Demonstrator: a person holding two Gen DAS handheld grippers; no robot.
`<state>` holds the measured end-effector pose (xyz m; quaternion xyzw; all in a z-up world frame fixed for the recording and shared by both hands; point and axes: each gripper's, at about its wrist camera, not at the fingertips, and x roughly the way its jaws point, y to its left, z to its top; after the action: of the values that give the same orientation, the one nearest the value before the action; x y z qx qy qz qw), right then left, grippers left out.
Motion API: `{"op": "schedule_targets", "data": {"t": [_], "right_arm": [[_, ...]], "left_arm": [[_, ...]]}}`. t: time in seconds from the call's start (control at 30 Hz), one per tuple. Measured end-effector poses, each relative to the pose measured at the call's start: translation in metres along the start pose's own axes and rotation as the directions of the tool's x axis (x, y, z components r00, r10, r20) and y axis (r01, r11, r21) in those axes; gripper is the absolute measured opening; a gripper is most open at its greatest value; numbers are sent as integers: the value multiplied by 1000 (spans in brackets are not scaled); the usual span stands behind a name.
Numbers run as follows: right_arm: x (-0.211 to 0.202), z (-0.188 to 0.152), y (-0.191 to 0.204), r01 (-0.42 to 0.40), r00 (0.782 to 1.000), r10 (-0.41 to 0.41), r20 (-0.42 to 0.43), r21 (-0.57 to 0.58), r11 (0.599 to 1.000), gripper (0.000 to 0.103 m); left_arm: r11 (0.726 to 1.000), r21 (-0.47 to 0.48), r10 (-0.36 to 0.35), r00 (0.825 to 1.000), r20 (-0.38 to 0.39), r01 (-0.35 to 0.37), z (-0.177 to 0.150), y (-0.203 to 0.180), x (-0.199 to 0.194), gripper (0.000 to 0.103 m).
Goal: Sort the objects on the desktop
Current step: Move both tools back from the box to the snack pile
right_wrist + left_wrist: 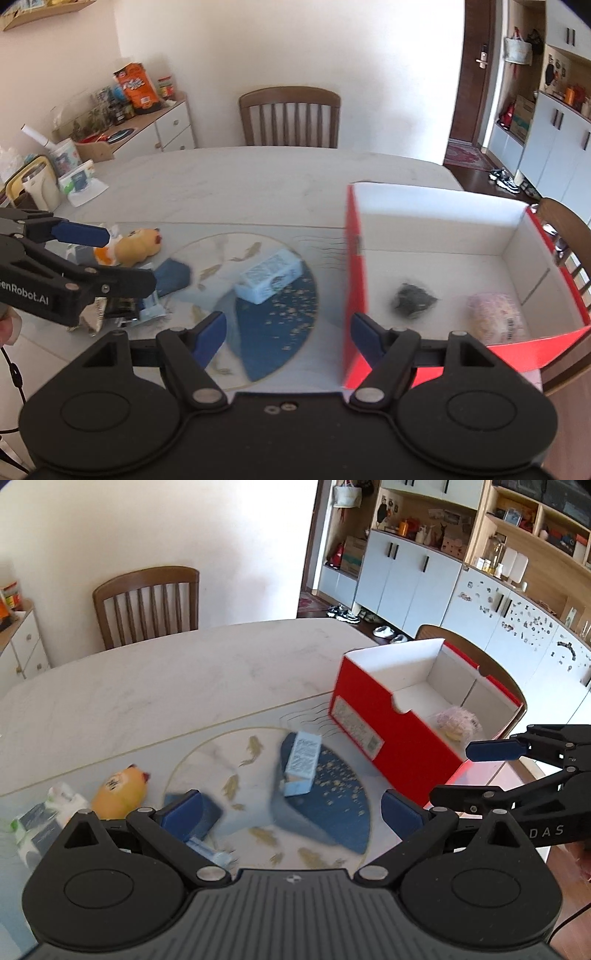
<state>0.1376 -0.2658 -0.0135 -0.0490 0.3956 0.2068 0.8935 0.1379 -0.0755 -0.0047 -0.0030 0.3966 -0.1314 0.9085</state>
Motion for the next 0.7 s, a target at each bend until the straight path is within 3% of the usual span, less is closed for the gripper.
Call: {"op": "schedule_targets", "data": {"t": [0.37, 0.7], "right_arm": [[25, 1, 48, -19, 1000, 19, -14, -13, 1000, 74], [41, 12, 100, -58, 998, 57, -10, -66, 996, 74]], "left_arm": [[998, -55, 35, 998, 55, -32, -38, 64, -28, 103], [994, -91, 69, 996, 59, -64, -72, 126, -46, 102]]}}
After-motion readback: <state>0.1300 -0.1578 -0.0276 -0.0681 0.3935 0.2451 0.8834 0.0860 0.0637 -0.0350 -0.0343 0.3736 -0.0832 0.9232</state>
